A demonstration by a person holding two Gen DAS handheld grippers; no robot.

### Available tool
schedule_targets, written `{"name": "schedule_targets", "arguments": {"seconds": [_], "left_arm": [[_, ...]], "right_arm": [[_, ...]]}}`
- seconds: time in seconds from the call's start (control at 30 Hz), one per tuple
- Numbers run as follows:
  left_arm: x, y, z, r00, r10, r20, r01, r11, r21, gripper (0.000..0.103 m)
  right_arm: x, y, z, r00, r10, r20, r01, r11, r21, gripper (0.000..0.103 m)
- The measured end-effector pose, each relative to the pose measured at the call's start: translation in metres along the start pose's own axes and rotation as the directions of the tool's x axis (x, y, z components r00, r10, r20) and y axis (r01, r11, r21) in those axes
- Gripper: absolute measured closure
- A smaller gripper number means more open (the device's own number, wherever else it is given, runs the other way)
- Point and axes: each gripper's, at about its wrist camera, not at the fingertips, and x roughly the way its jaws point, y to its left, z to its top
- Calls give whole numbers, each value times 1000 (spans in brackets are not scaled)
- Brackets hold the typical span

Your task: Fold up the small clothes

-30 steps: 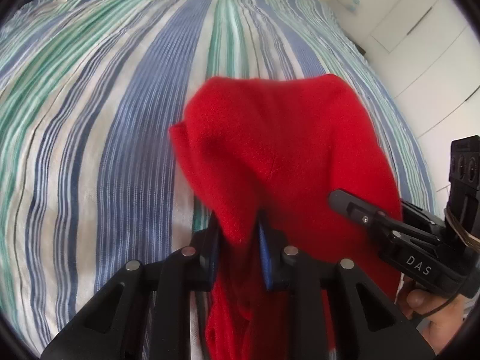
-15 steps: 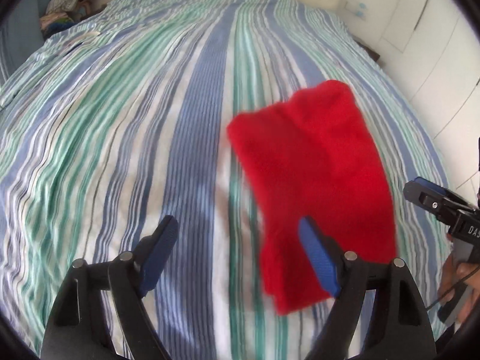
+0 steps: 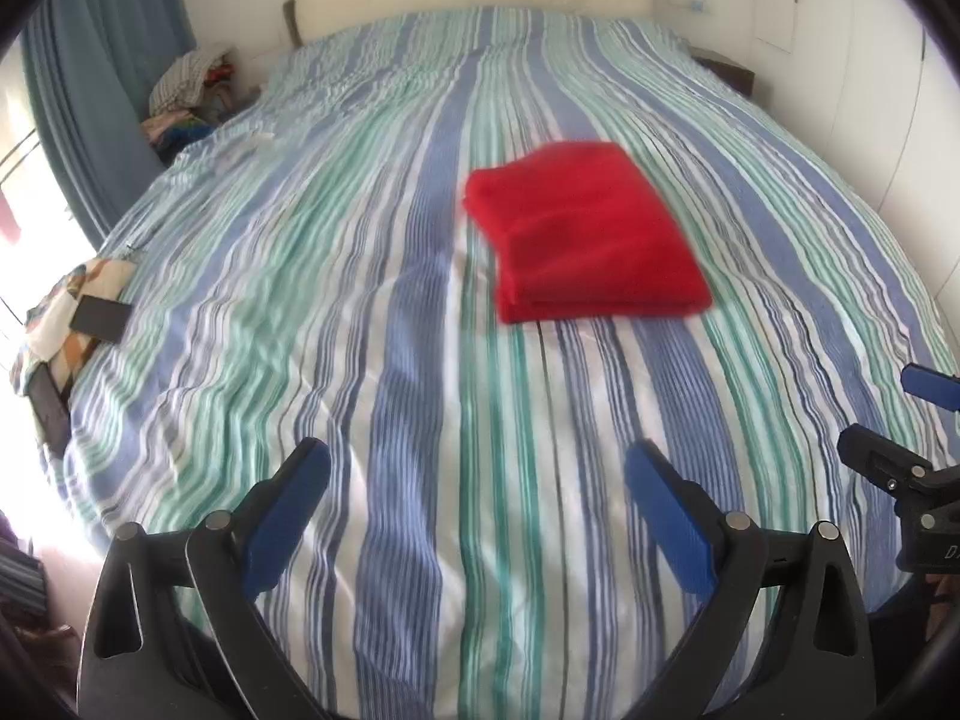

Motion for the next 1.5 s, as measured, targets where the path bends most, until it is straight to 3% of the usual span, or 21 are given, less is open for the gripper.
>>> {"name": "schedule_targets", "arguments": {"seconds": [0.23, 0.6, 1.5], "left_arm": [[-38, 11, -20, 998, 10, -61, -12, 999, -35, 4], [-66, 23, -27, 999, 6, -35, -10, 995, -95, 4], [-85, 13, -29, 1000, 29, -4, -29, 995, -97, 4]], "right_arm": [[-51, 25, -15, 1000, 7, -7, -7, 1000, 2, 0], [-85, 53, -21, 1000, -12, -7, 12, 999, -30, 0], [-115, 62, -17, 998, -54, 44, 56, 998, -34, 0]]}}
